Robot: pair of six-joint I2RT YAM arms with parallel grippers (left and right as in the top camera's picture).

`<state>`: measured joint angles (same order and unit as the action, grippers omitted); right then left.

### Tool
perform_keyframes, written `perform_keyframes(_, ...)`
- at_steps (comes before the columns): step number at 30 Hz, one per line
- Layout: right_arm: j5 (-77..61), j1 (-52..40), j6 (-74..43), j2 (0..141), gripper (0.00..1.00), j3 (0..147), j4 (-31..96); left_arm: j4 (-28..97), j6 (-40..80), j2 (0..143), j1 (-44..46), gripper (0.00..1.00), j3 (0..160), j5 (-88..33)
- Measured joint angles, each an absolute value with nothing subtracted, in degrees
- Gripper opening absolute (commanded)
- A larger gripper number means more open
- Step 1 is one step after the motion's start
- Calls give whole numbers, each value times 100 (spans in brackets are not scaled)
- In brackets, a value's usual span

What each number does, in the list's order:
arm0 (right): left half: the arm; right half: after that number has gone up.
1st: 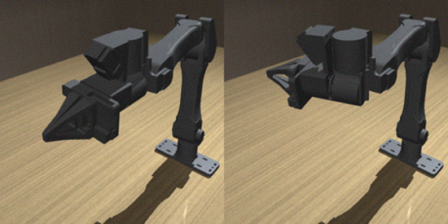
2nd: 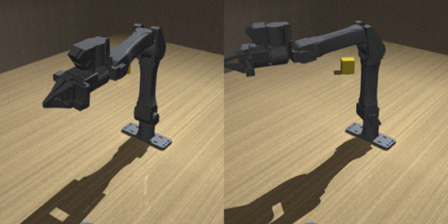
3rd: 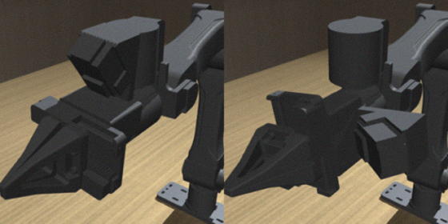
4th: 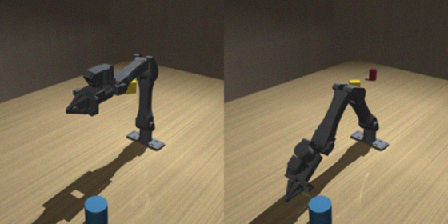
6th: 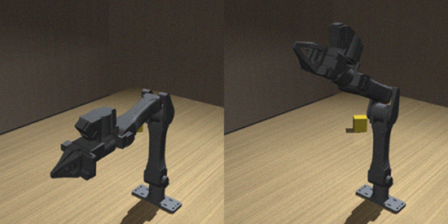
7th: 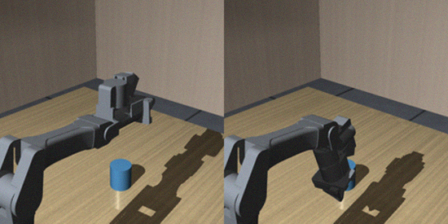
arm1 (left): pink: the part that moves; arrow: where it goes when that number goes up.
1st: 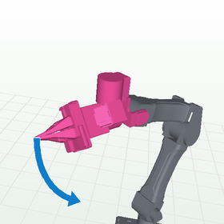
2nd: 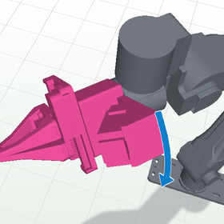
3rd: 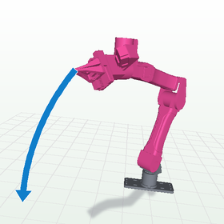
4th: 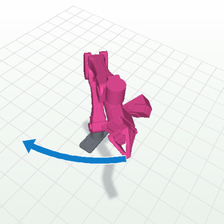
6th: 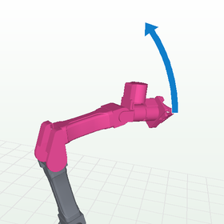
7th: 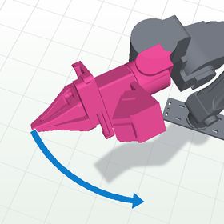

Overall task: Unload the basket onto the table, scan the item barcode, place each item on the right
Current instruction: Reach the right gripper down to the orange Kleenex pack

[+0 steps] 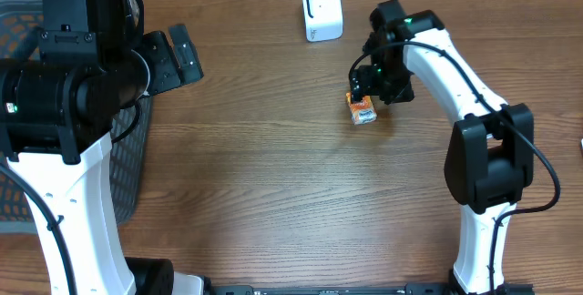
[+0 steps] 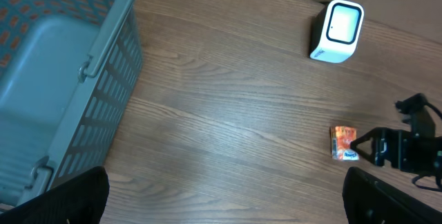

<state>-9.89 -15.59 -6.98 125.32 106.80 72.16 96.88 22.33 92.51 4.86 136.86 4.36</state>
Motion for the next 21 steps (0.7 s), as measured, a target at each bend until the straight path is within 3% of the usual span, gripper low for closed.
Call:
perform_keyframes(7,-1243,-1170,-493,12532,63,10543,7192,9686,2233,9251,489,100,13686,436)
perform_keyframes(21,-2233,-947,-445,12678,57,9636,6208,9688,2233,9251,489,100,13686,436)
